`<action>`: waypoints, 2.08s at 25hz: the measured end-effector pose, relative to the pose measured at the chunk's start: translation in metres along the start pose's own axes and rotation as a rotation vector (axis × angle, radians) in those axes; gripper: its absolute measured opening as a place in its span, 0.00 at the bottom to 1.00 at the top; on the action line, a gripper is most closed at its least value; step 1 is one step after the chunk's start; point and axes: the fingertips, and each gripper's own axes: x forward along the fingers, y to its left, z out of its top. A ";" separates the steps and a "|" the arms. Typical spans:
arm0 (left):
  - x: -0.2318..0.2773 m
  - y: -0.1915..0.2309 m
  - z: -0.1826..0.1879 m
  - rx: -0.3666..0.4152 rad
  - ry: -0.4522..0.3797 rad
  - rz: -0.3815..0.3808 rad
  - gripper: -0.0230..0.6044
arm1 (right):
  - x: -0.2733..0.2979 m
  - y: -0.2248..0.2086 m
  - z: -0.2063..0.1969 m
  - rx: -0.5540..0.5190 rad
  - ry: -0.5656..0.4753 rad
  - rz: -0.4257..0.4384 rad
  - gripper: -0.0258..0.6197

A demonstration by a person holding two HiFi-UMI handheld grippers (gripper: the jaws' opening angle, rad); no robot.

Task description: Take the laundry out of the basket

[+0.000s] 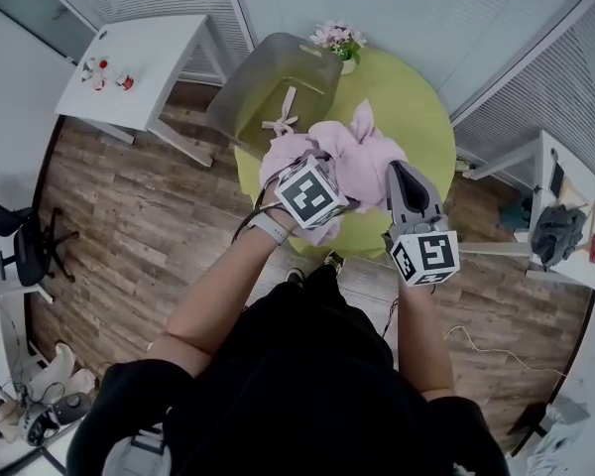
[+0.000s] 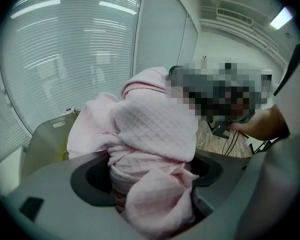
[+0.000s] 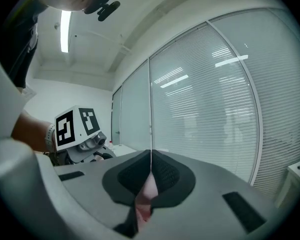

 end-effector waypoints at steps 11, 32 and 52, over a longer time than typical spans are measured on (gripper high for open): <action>0.005 -0.060 -0.038 0.006 0.001 -0.115 0.72 | -0.060 0.038 -0.013 -0.025 0.050 -0.075 0.08; 0.121 -0.067 -0.010 -0.087 0.079 -0.070 0.72 | -0.070 -0.071 -0.063 0.036 0.119 -0.023 0.08; 0.236 -0.006 -0.050 -0.315 0.180 0.010 0.72 | -0.022 -0.142 -0.149 0.092 0.276 0.097 0.08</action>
